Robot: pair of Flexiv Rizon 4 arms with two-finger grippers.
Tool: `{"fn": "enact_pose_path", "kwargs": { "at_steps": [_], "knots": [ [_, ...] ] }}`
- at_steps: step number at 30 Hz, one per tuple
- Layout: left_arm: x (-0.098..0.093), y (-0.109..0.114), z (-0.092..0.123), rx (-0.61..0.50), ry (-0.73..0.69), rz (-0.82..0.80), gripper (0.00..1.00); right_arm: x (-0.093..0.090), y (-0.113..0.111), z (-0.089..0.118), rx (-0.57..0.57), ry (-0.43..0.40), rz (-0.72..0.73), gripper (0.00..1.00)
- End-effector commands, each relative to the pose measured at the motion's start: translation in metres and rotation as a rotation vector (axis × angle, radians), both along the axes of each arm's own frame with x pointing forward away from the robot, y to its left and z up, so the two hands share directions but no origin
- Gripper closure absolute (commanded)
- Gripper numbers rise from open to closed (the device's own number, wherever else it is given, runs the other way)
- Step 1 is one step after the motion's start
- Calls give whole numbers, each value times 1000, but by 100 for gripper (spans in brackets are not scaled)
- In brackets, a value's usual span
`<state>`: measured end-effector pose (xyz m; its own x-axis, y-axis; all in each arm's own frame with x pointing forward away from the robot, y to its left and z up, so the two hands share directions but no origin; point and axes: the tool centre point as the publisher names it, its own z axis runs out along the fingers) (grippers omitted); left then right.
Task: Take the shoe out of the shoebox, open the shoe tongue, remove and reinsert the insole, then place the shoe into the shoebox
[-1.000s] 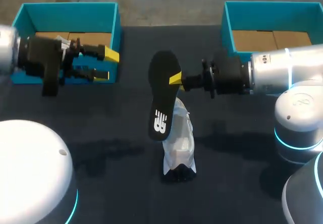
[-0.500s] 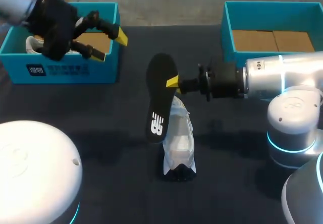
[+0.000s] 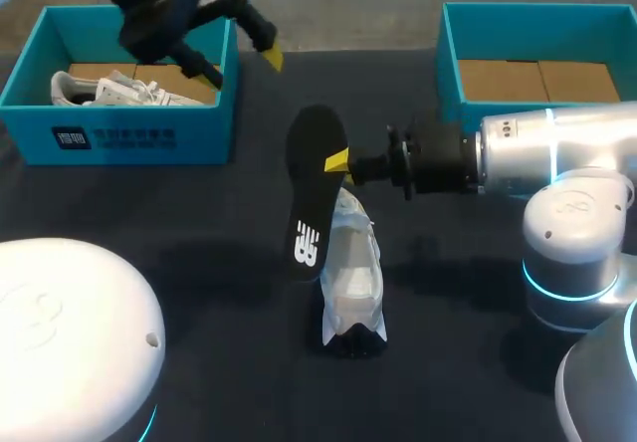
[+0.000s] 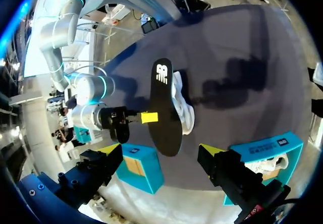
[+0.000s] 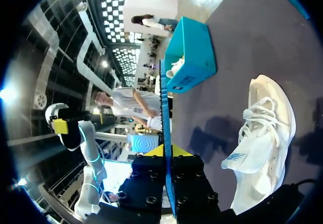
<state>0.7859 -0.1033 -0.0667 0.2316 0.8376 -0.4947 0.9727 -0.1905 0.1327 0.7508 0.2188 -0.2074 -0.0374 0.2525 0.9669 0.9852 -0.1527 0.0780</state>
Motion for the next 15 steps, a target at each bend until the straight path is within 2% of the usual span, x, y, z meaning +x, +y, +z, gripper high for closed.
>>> {"fn": "enact_pose_path", "kwargs": {
  "at_steps": [1,7,11,15],
  "knots": [
    [3,-21,-5,181,34,-36,0,0,2,0,-1,0,-2,100],
    [1,-40,-14,268,42,-50,0,0,2,0,-1,0,-2,100],
    [-1,-47,-14,325,41,-64,0,0,2,0,-1,0,-2,100],
    [1,-51,-9,333,23,-52,0,0,2,0,-1,0,-2,100]
  ]
}}
